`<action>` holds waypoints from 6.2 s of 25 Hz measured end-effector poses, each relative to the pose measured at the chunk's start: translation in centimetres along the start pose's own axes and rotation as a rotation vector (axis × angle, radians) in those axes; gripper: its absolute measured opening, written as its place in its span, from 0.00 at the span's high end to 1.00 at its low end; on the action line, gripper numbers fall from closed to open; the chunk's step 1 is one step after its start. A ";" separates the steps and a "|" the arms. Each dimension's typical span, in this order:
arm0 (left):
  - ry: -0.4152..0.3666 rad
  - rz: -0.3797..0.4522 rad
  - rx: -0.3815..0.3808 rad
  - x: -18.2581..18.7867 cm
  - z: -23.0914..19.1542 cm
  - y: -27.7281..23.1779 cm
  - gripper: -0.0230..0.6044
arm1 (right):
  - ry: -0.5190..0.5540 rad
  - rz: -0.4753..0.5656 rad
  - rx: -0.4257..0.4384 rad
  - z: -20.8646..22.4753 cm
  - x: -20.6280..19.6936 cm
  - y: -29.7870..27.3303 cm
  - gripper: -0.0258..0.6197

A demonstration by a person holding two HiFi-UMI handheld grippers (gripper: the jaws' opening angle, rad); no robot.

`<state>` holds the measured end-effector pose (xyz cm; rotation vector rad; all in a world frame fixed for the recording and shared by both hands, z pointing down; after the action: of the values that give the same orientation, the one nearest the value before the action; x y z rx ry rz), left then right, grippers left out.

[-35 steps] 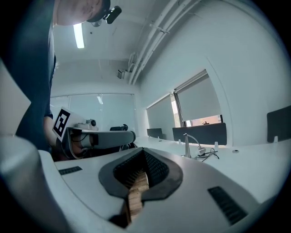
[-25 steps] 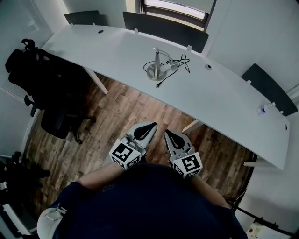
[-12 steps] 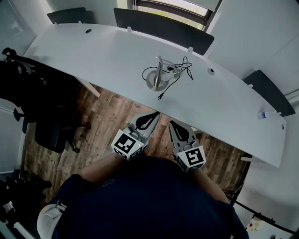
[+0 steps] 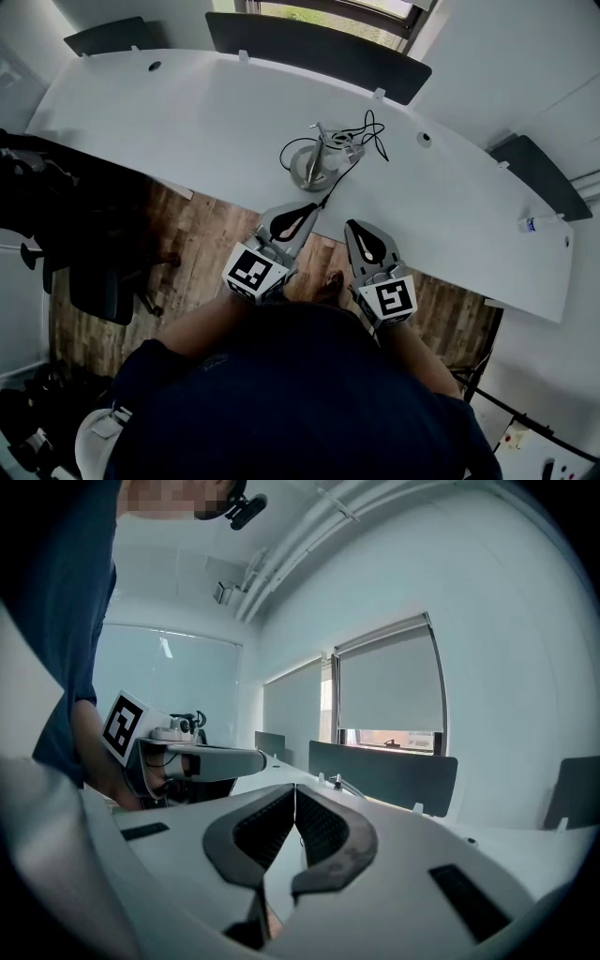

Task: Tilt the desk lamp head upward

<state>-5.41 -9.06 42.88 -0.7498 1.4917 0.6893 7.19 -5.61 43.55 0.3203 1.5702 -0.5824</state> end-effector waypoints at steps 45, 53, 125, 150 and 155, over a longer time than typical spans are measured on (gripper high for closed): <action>-0.100 -0.311 0.202 -10.1 -12.8 -15.6 0.74 | 0.241 -0.318 -0.013 16.5 -8.9 -19.0 0.71; -0.119 -0.304 0.206 -9.7 -12.8 -16.8 0.75 | 0.309 -0.360 -0.046 17.4 -11.3 -21.2 0.77; -0.087 -0.209 0.123 -2.3 -8.7 -10.2 0.81 | 0.864 -0.254 -0.242 10.3 7.1 -11.0 0.73; -0.004 -0.146 0.029 -0.6 -2.4 -6.3 0.95 | 0.055 -0.145 -0.013 4.8 0.9 -6.6 0.94; -0.016 -0.171 -0.001 -1.4 -1.5 -6.1 0.95 | 0.062 -0.151 0.023 4.3 -0.1 -6.3 0.94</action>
<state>-1.46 -13.82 44.45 -0.8592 1.3945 0.5654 7.40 -13.17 44.73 0.2401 1.6581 -0.7142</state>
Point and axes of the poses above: the fingertips, and each gripper's own axes: y backward along the fingers, z to its right, x out of its top, the point moved 5 cm from there along y, backward along the fingers, and after that the axes turned 2 degrees about -y, right-handed, at the moved point
